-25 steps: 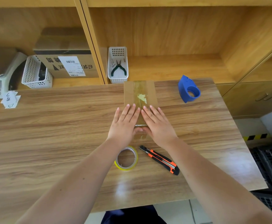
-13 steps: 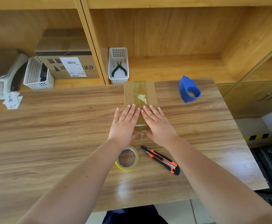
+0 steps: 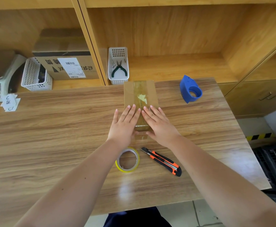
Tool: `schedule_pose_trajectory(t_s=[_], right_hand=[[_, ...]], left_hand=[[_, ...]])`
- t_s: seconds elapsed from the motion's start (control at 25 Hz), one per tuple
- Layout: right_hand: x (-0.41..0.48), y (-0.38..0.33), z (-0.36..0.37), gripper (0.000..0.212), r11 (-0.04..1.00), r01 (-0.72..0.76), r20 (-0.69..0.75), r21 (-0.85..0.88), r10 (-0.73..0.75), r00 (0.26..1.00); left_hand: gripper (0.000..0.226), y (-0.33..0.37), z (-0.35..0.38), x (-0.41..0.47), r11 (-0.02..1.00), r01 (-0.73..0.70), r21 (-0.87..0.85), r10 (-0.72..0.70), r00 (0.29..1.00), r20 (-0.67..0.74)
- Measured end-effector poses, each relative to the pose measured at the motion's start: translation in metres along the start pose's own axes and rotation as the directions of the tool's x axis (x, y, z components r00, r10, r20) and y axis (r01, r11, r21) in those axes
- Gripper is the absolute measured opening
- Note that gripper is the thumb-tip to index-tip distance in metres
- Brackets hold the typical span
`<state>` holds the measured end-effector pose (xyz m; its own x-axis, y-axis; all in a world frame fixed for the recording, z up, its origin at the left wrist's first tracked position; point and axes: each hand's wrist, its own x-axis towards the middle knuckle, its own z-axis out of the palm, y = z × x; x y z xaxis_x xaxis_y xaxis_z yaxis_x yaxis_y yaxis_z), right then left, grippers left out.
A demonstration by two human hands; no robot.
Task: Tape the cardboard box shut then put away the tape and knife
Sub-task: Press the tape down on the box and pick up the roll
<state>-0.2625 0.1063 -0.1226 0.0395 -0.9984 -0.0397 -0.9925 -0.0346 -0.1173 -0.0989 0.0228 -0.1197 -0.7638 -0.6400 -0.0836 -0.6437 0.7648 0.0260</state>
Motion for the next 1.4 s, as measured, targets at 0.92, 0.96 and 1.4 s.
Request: schedule_pose_trajectory(t_s=[0.92, 0.96, 1.4], right_hand=[[-0.075, -0.035, 0.039, 0.047, 0.9, -0.092, -0.217, 0.427, 0.201, 0.955], [-0.078, -0.042, 0.051, 0.05, 0.858, -0.176, -0.065, 0.482, 0.236, 0.97], [-0.047, -0.071, 0.111, 0.083, 0.723, -0.526, 0.403, 0.449, 0.361, 0.841]], left_hand=[[0.078, -0.003, 0.024, -0.09, 0.64, 0.302, -0.707, -0.417, 0.909, 0.011], [0.065, -0.001, 0.038, -0.099, 0.604, 0.331, -0.725, -0.408, 0.91, 0.075], [0.077, 0.03, 0.058, -0.07, 0.324, 0.583, -0.745, -0.105, 0.805, 0.585]])
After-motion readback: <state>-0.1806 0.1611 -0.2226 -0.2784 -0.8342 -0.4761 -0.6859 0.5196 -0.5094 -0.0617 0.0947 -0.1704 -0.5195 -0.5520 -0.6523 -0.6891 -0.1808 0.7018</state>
